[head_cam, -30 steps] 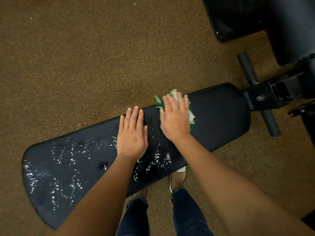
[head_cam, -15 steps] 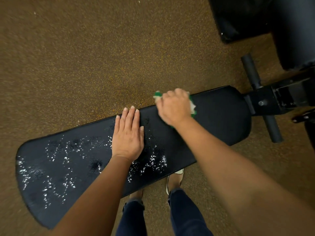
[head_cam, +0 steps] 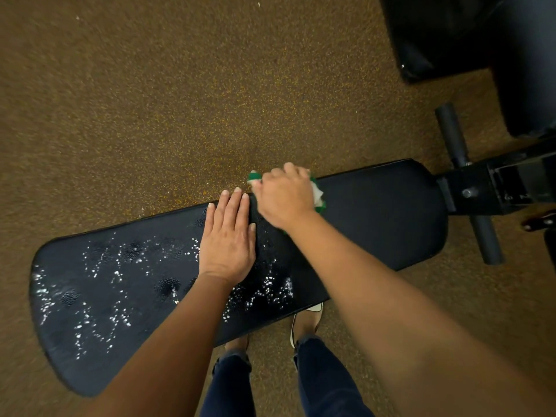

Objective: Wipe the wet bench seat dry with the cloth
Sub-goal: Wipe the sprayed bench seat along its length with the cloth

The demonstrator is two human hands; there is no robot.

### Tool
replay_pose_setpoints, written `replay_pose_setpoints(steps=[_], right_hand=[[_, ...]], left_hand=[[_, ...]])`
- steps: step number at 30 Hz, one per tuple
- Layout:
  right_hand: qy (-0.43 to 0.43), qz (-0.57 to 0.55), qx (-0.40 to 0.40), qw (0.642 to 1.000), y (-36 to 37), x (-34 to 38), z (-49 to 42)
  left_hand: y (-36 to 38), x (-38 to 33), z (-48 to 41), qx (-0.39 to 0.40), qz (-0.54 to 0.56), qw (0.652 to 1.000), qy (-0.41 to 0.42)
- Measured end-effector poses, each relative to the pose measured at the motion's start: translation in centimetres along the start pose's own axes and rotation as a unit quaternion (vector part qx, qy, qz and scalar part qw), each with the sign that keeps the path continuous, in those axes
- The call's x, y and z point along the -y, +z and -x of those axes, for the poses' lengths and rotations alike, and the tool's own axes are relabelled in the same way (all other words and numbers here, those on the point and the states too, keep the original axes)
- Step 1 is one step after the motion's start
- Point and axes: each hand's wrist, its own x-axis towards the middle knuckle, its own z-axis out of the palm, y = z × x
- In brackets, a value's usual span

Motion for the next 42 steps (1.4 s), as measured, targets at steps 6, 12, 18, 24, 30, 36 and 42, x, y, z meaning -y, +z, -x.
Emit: replay_pose_setpoints(steps=[6,12,18,24,30,36,42], right_hand=[[0.019,0.029,-0.026,0.999,-0.2,-8.1,0.1],[0.154,0.014,-0.054,0.986,0.6,-8.4,0.1],[-0.079,-0.068,-0.14,0.985,2.1,-3.6,3.0],[0.125,-0.129,-0.22,0.959,2.4,-7.6,4.5],[0.019,-0.098,-0.212,0.972,3.3,-4.0,5.0],[0.194,-0.125,-0.243,0.942,2.5,-4.4,5.0],[0.004,-0.104,-0.191,0.976,2.6,-4.7,4.3]], left_hand=[[0.0,0.0,-0.1,-0.004,0.002,1.0,0.0],[0.0,-0.1,0.0,0.0,0.002,1.0,-0.008],[0.0,-0.5,0.0,-0.005,0.008,1.0,-0.02],[-0.1,-0.8,0.0,-0.006,0.013,0.999,-0.033],[0.0,-0.9,0.0,-0.006,0.009,0.999,-0.036],[-0.2,-0.5,0.0,0.002,0.005,1.0,-0.025],[-0.2,-0.4,0.1,-0.002,0.013,1.0,-0.018]])
